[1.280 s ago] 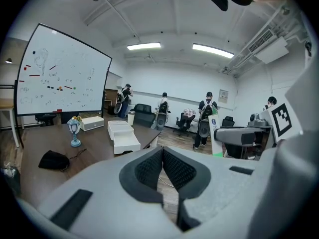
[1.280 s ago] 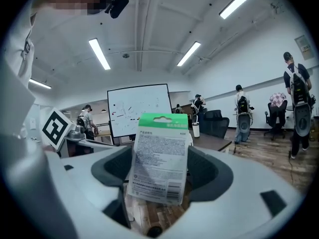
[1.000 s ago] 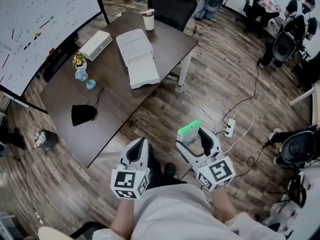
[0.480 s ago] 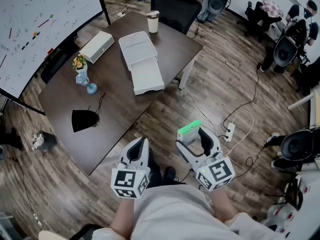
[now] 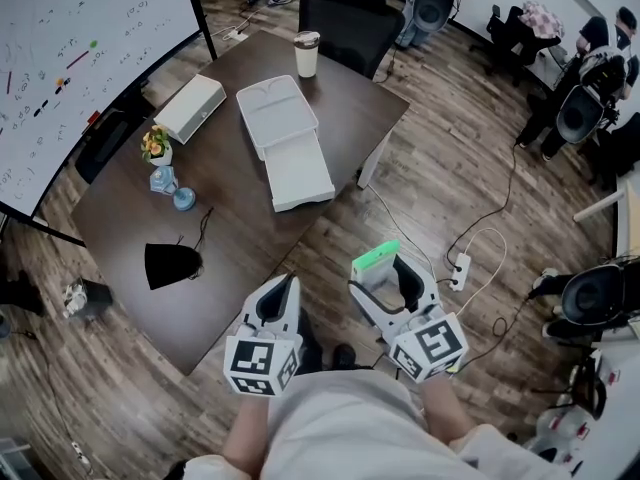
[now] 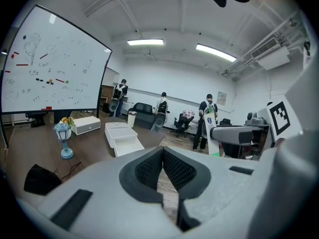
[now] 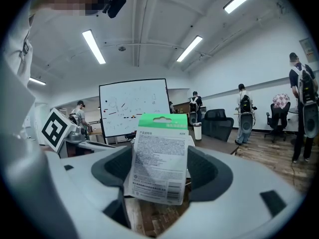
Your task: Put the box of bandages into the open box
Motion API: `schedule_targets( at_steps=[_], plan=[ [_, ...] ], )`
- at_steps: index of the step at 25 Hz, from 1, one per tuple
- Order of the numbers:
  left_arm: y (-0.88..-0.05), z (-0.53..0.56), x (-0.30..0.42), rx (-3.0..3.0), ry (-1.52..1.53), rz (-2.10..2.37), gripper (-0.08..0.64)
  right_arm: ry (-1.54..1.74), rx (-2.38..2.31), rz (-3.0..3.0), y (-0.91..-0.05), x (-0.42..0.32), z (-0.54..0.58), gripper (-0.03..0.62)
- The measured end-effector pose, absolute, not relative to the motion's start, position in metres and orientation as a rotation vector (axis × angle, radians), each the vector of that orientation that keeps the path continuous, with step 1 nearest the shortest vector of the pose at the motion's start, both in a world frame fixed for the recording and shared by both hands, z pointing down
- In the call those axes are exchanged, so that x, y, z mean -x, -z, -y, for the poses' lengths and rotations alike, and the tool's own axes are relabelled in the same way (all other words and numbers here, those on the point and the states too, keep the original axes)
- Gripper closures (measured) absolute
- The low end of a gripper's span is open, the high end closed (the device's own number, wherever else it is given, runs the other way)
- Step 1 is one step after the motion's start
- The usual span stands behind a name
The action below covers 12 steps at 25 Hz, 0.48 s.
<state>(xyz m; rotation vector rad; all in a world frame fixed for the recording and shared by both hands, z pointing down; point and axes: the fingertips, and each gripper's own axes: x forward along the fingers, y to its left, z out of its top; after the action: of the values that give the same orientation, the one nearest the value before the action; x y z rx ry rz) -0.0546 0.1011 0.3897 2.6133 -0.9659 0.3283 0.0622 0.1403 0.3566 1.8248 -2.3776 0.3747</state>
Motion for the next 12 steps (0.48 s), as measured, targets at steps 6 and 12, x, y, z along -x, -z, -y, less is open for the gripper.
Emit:
schedule_targets(
  at_steps=[6,12],
  plan=[
    [-0.389,-0.071,0.054,-2.630,-0.321,0.940,0.554,-0.374,-1.836,2.367,-0.357,-0.058,-0.112,0.238],
    [-0.391,-0.052,0.059,-2.631,-0.316,0.905,0.554,-0.387,-1.853,2.347,-0.361,-0.051,-0.090,0.238]
  ],
)
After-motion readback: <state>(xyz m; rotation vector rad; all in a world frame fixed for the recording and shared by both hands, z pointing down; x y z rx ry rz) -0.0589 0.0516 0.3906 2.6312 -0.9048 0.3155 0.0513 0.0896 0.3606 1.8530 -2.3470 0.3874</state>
